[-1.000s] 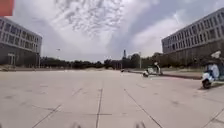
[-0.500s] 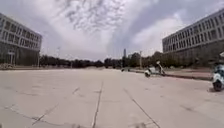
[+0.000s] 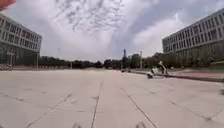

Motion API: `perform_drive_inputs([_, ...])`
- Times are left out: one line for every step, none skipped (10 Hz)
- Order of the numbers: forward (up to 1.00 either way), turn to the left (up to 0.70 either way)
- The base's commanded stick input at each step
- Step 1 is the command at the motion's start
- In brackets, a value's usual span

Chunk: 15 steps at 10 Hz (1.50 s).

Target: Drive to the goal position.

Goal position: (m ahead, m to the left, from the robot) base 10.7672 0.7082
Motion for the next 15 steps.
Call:
perform_drive_inputs([0.7,0.0])
perform_drive_inputs([0.7,0.0])
perform_drive_inputs([0.7,0.0])
perform_drive_inputs([0.7,0.0])
perform_drive_inputs([0.7,0.0])
perform_drive_inputs([0.7,0.0])
perform_drive_inputs([0.7,0.0])
perform_drive_inputs([0.7,0.0])
perform_drive_inputs([0.7,0.0])
perform_drive_inputs([0.7,0.0])
perform_drive_inputs([0.7,0.0])
perform_drive_inputs([0.7,0.0])
perform_drive_inputs([0.7,0.0])
perform_drive_inputs([0.7,0.0])
perform_drive_inputs([0.7,0.0])
